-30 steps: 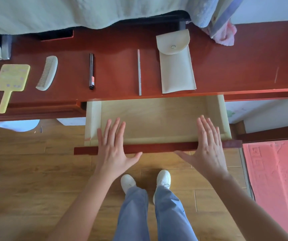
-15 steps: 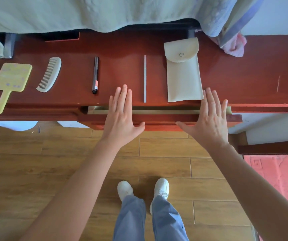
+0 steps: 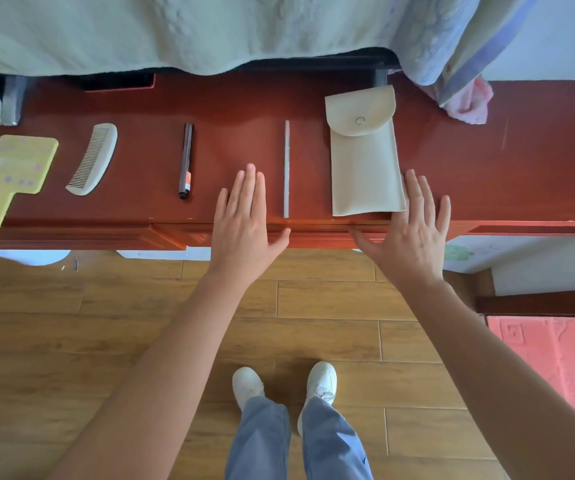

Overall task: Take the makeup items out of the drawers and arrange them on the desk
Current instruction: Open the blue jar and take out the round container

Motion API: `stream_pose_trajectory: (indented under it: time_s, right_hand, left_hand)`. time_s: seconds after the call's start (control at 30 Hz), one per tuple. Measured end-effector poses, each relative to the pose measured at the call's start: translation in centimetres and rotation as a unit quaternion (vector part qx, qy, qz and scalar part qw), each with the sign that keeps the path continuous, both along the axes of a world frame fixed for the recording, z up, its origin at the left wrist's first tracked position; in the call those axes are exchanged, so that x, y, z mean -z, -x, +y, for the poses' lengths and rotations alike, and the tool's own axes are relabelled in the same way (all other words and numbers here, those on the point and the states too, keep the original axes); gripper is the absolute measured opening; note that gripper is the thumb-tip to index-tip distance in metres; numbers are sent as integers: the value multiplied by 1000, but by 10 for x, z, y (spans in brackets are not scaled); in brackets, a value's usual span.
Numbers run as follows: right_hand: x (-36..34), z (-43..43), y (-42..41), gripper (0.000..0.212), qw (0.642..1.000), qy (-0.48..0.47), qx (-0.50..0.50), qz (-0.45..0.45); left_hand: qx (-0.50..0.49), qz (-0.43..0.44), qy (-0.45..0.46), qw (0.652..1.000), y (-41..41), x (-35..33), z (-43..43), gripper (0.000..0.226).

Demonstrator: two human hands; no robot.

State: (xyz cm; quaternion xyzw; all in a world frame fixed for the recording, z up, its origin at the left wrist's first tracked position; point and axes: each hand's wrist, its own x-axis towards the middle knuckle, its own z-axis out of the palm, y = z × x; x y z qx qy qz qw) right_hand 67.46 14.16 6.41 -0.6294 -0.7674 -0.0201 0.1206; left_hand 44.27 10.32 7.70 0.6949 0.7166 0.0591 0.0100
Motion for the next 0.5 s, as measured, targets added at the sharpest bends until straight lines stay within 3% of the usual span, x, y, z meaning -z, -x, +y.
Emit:
stream_pose_trajectory:
  time_s: [0.17,0.3,0.5]
  right_hand:
    - [-11,-6,-10,96,999,33,-21,-14]
    - [-32,-29,-27,97,997,66,20,-23]
    - [-84,-85,-45,94,992,59,102,35]
  left_hand:
    - [20,-14,40,999,2,-15,-4,95]
    - [40,-45,32,998,-5,-43,-16,92]
    - [135,-56,21,989,-49,-96,-33,93]
